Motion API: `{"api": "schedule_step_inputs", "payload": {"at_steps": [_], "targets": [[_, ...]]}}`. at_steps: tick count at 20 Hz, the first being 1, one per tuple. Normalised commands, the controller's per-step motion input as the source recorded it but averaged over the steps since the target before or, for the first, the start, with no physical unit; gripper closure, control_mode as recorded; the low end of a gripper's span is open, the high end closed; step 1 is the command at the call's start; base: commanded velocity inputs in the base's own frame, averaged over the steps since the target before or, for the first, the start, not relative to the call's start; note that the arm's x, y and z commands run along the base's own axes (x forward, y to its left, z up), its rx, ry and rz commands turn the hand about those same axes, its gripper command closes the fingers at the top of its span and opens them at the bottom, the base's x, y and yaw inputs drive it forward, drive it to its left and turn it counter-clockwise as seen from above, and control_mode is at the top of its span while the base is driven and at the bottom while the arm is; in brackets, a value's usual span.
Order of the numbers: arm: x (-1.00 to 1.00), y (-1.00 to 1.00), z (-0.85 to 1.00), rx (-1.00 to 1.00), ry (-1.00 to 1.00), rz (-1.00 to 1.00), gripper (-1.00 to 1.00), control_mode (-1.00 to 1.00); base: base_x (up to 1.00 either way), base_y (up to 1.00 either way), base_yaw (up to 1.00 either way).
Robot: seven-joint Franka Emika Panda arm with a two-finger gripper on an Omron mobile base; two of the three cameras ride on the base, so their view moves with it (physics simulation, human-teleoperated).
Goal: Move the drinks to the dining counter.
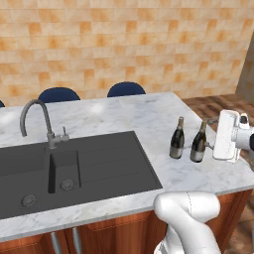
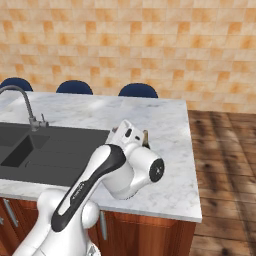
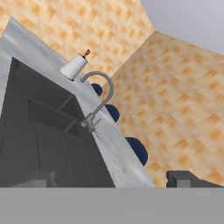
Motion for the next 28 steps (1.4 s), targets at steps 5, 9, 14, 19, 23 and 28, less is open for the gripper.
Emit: {"api": "schedule_step_inputs", "payload": {"at_steps": [5, 9, 14, 19, 23, 28], "targets": [[-0.01, 0.01, 0.0, 0.0, 0.0, -0.03, -1.0, -1.0, 0.0, 0.0, 0.0], [0.0, 0.01, 0.0, 0.0, 0.0, 0.0, -1.0, 1.0, 0.0, 0.0, 0.0], [0.0, 0.0, 0.0, 0.0, 0.0, 0.0, -1.0, 1.0, -0.11, 0.0, 0.0], [0.0, 0.0, 0.0, 0.0, 0.0, 0.0, -1.0, 1.0, -0.72, -0.12, 0.0], [0.0, 0.0, 0.0, 0.0, 0.0, 0.0, -1.0, 1.0, -0.81, -0.3, -0.06], [0.0, 0.0, 0.0, 0.0, 0.0, 0.0, -1.0, 1.0, -0.25, -0.46, -0.35]]}}
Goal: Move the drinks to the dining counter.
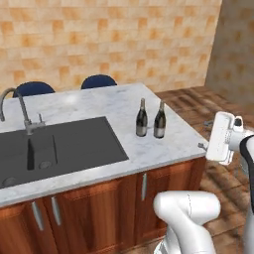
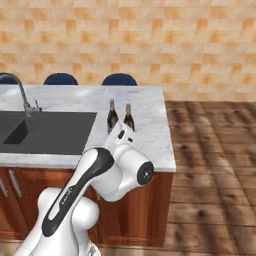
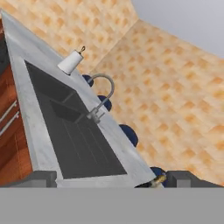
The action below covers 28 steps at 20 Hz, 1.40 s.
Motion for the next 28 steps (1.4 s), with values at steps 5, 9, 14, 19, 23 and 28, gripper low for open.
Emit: {"api": "schedule_step_inputs", "payload": {"at_steps": [5, 9, 14, 19, 23, 28], "targets": [[0.0, 0.0, 0.0, 0.0, 0.0, 0.0, -1.0, 1.0, -0.07, -0.49, -0.52], [0.0, 0.0, 0.0, 0.0, 0.0, 0.0, -1.0, 1.0, -0.16, -0.53, -0.61], [0.0, 0.0, 0.0, 0.0, 0.0, 0.0, -1.0, 1.0, -0.18, -0.51, -0.65], [0.0, 0.0, 0.0, 0.0, 0.0, 0.0, -1.0, 1.0, -0.22, -0.48, -0.65], [0.0, 0.0, 0.0, 0.0, 0.0, 0.0, -1.0, 1.0, -0.33, -0.46, -0.62], [0.0, 0.0, 0.0, 0.0, 0.0, 0.0, -1.0, 1.0, -0.46, -0.53, -0.57]]}}
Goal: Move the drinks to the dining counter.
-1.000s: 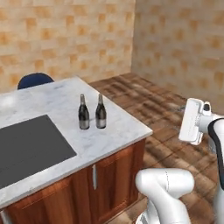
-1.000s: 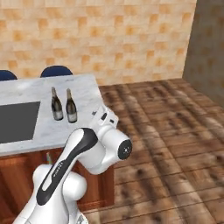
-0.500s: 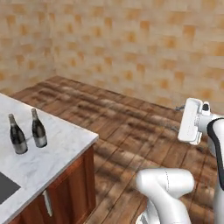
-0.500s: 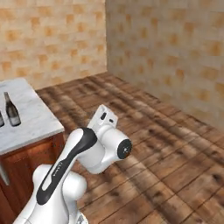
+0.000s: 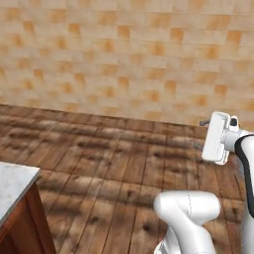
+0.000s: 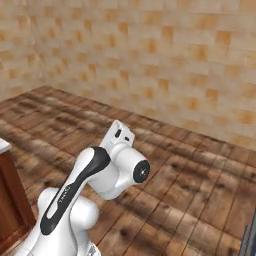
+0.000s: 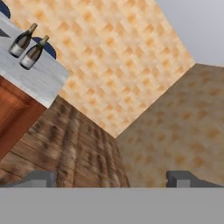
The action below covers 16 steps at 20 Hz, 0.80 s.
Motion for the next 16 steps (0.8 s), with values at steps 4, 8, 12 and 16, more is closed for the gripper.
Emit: {"api": "schedule_step_inputs", "payload": {"at_steps": [4, 8, 12, 16], "targets": [[0.0, 0.0, 0.0, 0.0, 0.0, 0.0, -1.0, 1.0, -0.59, -0.54, -0.53], [0.0, 0.0, 0.0, 0.0, 0.0, 0.0, -1.0, 1.0, -0.62, -0.53, -0.53], [0.0, 0.0, 0.0, 0.0, 0.0, 0.0, -1.0, 1.0, -0.7, -0.5, -0.52], [0.0, 0.0, 0.0, 0.0, 0.0, 0.0, -1.0, 1.0, -0.87, -0.48, -0.48]]}}
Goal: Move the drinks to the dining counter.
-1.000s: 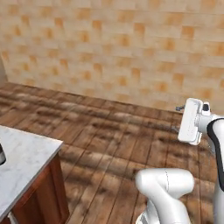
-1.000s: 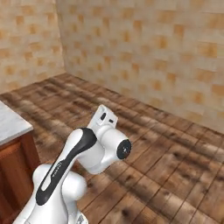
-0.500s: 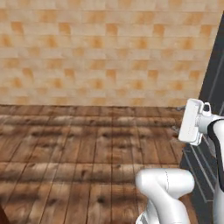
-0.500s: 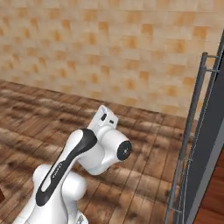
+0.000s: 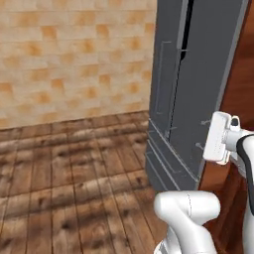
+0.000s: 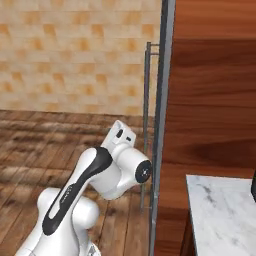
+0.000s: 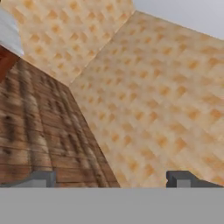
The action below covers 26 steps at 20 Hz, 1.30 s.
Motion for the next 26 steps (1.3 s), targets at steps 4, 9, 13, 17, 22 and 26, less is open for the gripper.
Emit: {"api": "schedule_step_inputs", "payload": {"at_steps": [4, 9, 13, 17, 22, 26], "targets": [[0.0, 0.0, 0.0, 0.0, 0.0, 0.0, -1.0, 1.0, -1.0, -0.43, -0.42], [0.0, 0.0, 0.0, 0.0, 0.0, 0.0, -1.0, 1.0, -0.93, -0.34, -0.4], [0.0, 0.0, 0.0, 0.0, 0.0, 0.0, -1.0, 1.0, -0.8, -0.31, -0.45], [0.0, 0.0, 0.0, 0.0, 0.0, 0.0, -1.0, 1.0, -0.68, -0.35, -0.48], [0.0, 0.0, 0.0, 0.0, 0.0, 0.0, -1.0, 1.0, -0.3, -0.22, -0.44], [0.0, 0.0, 0.0, 0.0, 0.0, 0.0, -1.0, 1.0, 0.16, 0.0, -0.27]]}}
